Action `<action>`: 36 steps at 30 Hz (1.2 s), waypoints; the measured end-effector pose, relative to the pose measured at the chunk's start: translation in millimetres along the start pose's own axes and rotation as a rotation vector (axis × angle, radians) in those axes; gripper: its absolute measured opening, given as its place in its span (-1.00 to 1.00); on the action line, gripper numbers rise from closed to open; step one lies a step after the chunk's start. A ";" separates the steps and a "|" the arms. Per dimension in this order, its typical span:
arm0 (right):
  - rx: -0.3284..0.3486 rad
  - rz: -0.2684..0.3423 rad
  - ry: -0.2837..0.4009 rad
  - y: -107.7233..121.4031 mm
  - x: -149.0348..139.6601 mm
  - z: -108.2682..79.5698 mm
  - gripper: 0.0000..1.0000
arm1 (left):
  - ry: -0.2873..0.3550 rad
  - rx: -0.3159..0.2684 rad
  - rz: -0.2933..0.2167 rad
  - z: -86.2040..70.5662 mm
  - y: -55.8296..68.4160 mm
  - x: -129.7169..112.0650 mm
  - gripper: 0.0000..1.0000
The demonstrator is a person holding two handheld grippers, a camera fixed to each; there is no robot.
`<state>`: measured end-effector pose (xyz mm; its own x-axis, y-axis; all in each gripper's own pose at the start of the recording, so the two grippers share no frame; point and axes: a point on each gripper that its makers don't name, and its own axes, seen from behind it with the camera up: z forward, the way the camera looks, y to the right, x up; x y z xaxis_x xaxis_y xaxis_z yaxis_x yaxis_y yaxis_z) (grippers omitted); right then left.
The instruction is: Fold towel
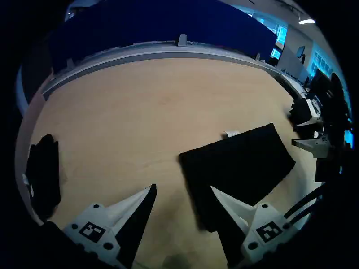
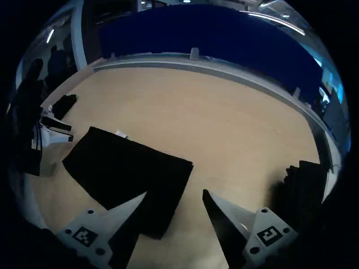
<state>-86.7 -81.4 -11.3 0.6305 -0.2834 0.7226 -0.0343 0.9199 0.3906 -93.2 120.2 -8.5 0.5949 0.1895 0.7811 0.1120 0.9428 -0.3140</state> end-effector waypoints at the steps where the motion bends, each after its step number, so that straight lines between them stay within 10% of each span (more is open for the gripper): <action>1: 0.000 0.000 0.000 -0.9 -2.1 -2.1 0.72 | -0.001 0.001 -0.007 -2.6 -0.1 -3.4 0.56; 18: 0.020 -0.003 -0.011 -12.9 -36.1 -36.4 0.72 | -0.006 0.034 -0.091 -46.0 3.3 -54.8 0.56; 36: 0.112 -0.162 -0.063 -24.8 -48.2 -32.8 0.72 | 0.012 0.111 -0.129 -78.5 -8.8 -77.1 0.56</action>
<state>-90.9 -81.7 -74.5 0.5852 -0.4450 0.6779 -0.0242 0.8260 0.5631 -77.6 75.7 -108.4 0.5910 0.0624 0.8043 0.0995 0.9837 -0.1495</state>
